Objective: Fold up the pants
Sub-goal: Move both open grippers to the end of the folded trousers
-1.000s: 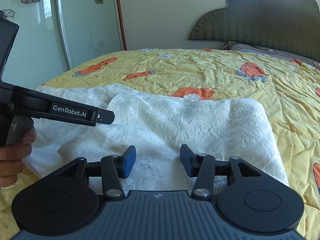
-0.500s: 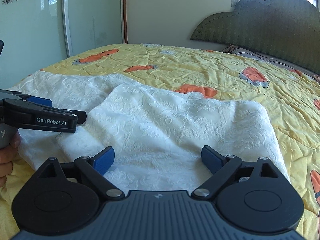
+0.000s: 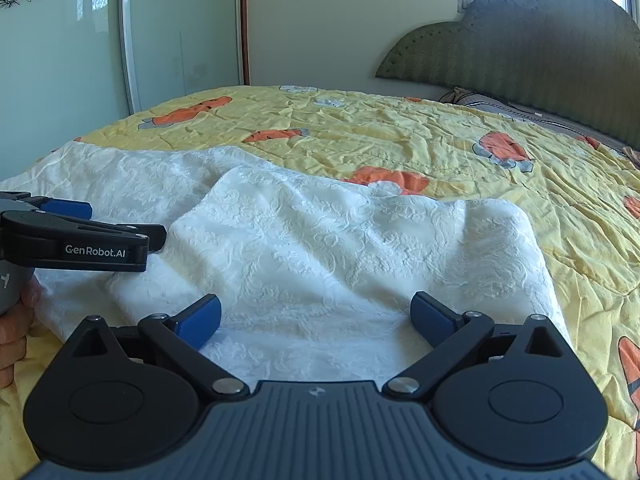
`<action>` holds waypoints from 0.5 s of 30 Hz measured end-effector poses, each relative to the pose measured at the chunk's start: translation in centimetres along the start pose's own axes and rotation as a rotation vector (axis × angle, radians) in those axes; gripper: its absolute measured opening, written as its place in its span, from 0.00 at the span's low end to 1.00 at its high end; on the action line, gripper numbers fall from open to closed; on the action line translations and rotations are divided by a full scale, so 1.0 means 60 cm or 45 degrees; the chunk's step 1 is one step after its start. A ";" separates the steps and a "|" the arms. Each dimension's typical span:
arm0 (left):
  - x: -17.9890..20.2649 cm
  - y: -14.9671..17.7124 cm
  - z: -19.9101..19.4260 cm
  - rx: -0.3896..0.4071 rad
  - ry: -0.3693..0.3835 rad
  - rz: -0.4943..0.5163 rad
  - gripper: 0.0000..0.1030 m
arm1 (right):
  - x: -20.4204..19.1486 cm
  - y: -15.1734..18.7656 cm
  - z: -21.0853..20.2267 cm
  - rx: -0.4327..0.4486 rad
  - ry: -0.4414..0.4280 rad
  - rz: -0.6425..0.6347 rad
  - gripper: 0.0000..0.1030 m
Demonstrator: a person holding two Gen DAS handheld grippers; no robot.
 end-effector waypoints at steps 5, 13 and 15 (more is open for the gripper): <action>0.000 0.000 0.000 0.000 0.001 -0.001 0.93 | 0.000 0.000 0.001 -0.003 -0.002 0.003 1.00; 0.000 0.000 0.000 -0.002 0.002 -0.003 0.94 | -0.001 0.001 0.002 -0.005 -0.004 0.006 1.00; 0.000 0.000 -0.001 -0.002 0.002 -0.004 0.94 | 0.000 0.000 0.002 -0.006 -0.003 0.005 1.00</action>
Point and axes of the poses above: each gripper's, at about its wrist camera, not at the fingertips, and z roughly the way its jaws point, x to its right, y to its underside, the point moved 10 cm from there along z, roughly the way its jaws point, and after that the axes turned 7 degrees about -y, right-handed, at the moved point
